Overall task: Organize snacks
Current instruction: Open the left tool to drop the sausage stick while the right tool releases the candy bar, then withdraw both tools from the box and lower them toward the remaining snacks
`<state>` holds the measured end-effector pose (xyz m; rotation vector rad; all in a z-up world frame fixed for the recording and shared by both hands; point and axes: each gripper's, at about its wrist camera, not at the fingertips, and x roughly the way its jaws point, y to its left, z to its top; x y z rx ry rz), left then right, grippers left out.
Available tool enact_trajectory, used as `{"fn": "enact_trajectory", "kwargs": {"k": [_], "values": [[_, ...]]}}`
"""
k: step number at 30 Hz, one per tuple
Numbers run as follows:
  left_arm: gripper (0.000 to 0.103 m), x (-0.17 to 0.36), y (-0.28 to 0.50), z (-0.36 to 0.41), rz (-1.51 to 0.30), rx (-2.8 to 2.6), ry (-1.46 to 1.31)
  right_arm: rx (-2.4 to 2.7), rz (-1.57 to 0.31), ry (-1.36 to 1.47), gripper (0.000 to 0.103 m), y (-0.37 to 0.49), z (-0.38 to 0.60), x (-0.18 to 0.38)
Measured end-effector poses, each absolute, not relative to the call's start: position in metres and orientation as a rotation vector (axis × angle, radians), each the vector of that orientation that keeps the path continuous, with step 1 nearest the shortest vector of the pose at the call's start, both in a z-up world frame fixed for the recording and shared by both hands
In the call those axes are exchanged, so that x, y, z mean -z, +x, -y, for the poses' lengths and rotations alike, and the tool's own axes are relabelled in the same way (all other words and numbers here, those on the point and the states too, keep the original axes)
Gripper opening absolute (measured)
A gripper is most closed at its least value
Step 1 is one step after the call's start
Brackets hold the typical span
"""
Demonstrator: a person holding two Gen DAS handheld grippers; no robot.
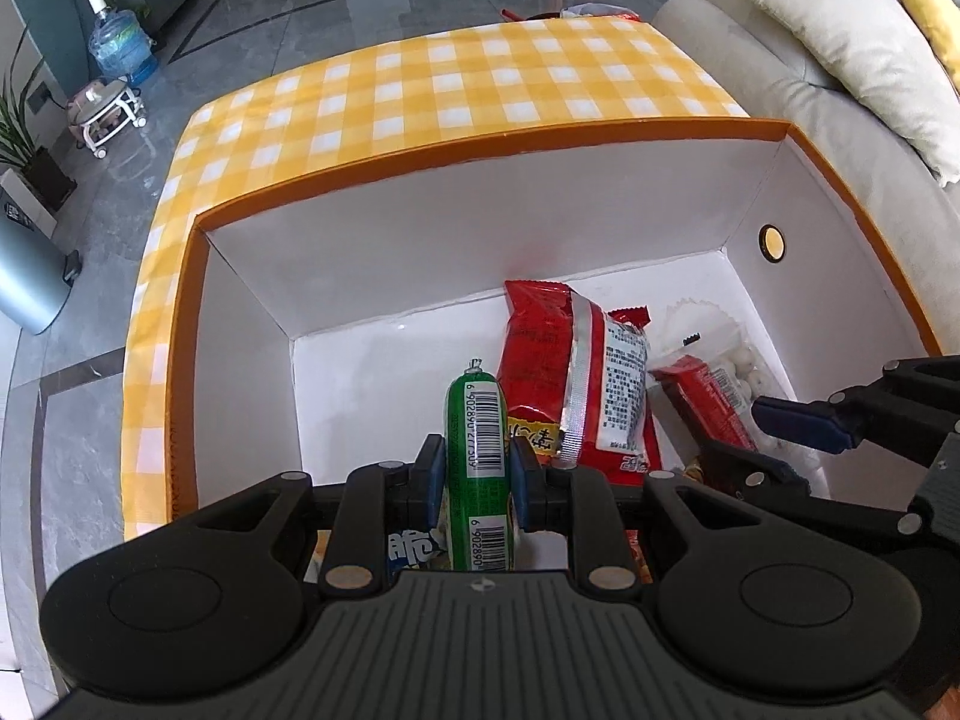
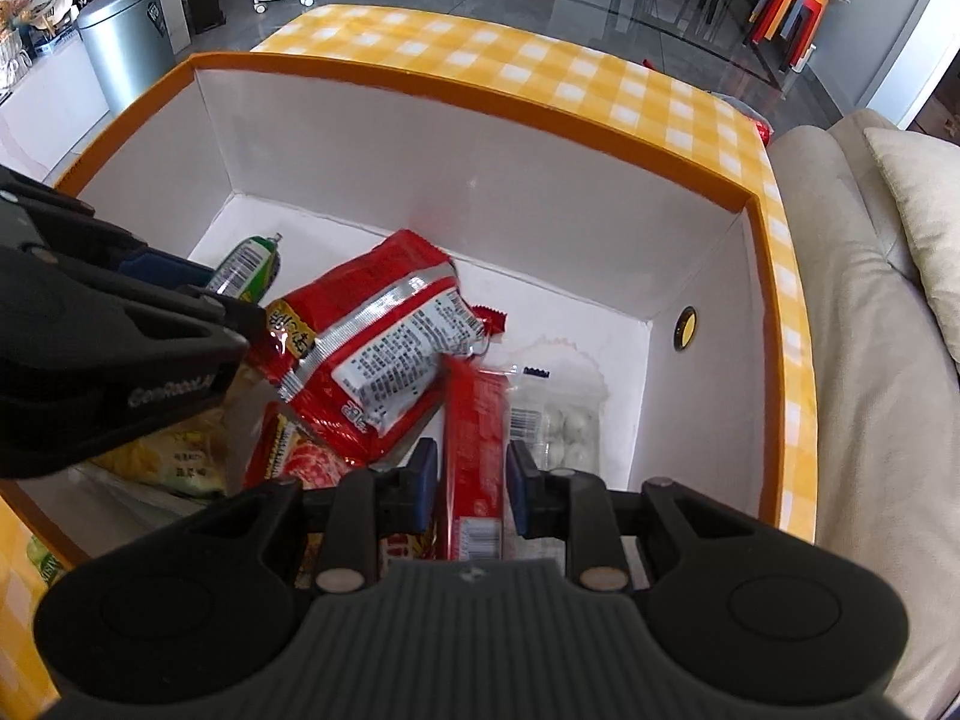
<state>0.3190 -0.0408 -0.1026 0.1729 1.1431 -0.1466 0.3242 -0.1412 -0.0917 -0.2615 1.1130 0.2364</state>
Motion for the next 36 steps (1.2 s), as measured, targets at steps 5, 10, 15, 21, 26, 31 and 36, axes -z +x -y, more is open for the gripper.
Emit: {"fn": "enact_trajectory", "kwargs": {"k": [5, 10, 15, 21, 26, 31, 36], "values": [[0.024, 0.104, 0.318, 0.039, -1.142, 0.139, 0.175, -0.241, -1.092, -0.283, 0.024, 0.320, 0.140, 0.087], [0.026, 0.099, 0.316, 0.039, -1.126, 0.136, 0.175, -0.238, -1.082, -0.281, 0.033, 0.318, 0.141, 0.084], [0.030, 0.088, 0.315, 0.038, -1.088, 0.123, 0.177, -0.241, -1.058, -0.281, 0.049, 0.315, 0.140, 0.077], [0.044, 0.072, 0.305, 0.034, -1.043, 0.114, 0.160, -0.238, -1.020, -0.289, 0.067, 0.309, 0.139, 0.063], [0.054, 0.056, 0.290, 0.029, -0.992, 0.096, 0.139, -0.235, -0.980, -0.256, 0.077, 0.300, 0.142, 0.045], [0.056, 0.036, 0.268, 0.025, -0.926, 0.078, 0.135, -0.232, -0.919, -0.242, 0.082, 0.282, 0.142, 0.025], [0.060, 0.017, 0.242, 0.022, -0.864, 0.094, 0.122, -0.219, -0.857, -0.209, 0.083, 0.257, 0.144, 0.005]]}}
